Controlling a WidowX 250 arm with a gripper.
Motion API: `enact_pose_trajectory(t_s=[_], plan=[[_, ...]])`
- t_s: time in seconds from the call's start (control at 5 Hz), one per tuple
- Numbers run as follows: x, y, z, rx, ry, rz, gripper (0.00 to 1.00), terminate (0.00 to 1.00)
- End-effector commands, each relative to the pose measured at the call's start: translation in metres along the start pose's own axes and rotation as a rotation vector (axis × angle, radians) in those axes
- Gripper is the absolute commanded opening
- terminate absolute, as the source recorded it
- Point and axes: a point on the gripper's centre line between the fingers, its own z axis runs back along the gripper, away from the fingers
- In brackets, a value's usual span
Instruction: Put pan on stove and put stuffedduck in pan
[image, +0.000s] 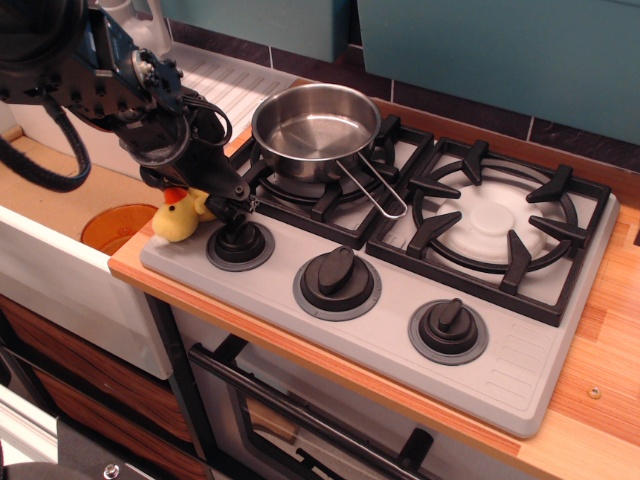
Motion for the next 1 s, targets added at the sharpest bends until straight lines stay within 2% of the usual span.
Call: enact_pose_trajectory(t_s=[0.0,0.2,0.4,0.6,0.8], plan=[[0.002,-0.01,0.001,-0.012,0.061,-0.011,0.0,0.0],[0.01,-0.003,0.014,0.015,0.085,-0.031,0.0,0.0],[0.029,0.005,0.045,0.066,0.136,-0.058,0.0,0.0],[0.055,0.006,0.07,0.097,0.18,-0.078,0.0,0.0],[0.083,-0.002,0.083,0.1,0.205,-0.095,0.0,0.0]])
